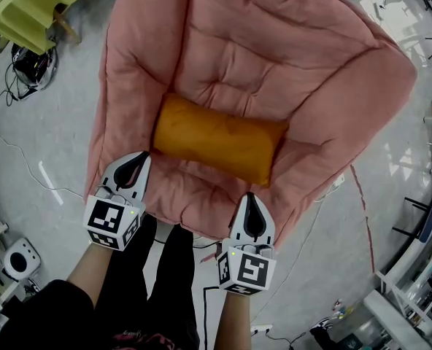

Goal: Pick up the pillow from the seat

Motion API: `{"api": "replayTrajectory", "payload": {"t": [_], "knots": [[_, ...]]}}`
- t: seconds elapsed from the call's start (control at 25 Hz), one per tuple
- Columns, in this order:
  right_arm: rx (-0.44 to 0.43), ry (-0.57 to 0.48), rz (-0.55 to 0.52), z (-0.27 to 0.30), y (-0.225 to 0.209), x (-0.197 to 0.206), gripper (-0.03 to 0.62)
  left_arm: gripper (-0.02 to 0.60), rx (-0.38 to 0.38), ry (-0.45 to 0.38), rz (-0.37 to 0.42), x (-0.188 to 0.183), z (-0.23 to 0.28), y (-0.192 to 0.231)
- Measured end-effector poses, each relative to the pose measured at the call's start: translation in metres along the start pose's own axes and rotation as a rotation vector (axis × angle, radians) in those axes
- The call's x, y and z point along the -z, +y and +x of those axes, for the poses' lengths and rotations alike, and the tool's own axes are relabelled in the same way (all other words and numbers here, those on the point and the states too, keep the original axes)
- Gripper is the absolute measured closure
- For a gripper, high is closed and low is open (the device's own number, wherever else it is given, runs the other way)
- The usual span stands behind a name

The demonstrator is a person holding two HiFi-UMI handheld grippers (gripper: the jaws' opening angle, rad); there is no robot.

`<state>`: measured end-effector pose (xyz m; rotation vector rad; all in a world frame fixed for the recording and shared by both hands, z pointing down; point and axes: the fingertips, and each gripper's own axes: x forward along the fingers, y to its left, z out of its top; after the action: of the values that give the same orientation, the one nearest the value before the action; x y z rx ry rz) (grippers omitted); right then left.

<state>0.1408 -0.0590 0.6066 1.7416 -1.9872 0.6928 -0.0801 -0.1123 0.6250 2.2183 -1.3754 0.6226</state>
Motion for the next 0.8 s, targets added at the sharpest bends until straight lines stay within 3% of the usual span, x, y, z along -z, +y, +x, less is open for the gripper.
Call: {"api": "replayTrajectory", "payload": {"t": [0.2, 0.8], "knots": [[-0.001, -0.004, -0.032, 0.009, -0.010, -0.003, 0.574, 0.572, -0.026, 0.009, -0.035, 0.001, 0.015, 0.006], [0.034, -0.046, -0.039, 0.061, -0.043, -0.016, 0.574, 0.572, -0.038, -0.014, -0.031, -0.002, 0.061, 0.022]]}}
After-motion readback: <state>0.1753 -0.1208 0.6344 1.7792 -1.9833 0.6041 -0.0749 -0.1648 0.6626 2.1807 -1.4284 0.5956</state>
